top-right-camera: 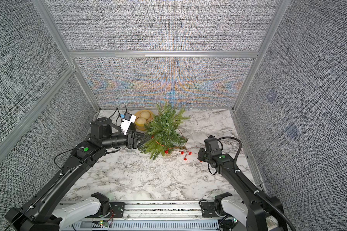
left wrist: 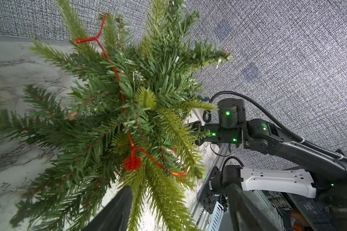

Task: Remove string lights from the small christmas tree
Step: Place the light string at the center of the board, then pick up the light string from the Christmas tree.

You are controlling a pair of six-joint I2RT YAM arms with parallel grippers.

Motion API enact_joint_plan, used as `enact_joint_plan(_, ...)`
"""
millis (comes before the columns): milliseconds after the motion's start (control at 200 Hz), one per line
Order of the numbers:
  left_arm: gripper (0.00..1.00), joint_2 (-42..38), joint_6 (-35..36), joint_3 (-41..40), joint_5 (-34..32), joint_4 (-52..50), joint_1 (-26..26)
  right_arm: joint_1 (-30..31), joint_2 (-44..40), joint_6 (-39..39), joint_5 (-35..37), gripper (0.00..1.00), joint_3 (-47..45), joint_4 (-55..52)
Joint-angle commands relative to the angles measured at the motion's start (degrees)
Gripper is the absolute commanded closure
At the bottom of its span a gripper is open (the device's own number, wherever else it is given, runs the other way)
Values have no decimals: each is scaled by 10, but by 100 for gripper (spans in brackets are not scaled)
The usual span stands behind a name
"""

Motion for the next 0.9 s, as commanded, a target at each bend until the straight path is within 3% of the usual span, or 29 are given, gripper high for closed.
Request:
enact_joint_plan(0,24,3,7,6,-4,1,1,3,-45,-39,-75,47,-6,1)
enact_joint_plan(180,24,1,7,6,-10,-6,1,41,-118,-96,-200,47,-14,0)
enact_joint_plan(315,24,-1,7,5,-17,-14,0,80,-131,-131,-195,47,-31,29)
enact_joint_plan(585,24,-5,9,10,-20,-24,0,85,-99,-166,-198,47,-22,53)
enact_joint_plan(685,24,-1,10,12,-19,-27,1,85,-92,-144,-152,47,-19,67)
enact_joint_plan(895,24,3,11,11,-21,-28,1,86,-69,-154,-142,47,-79,236)
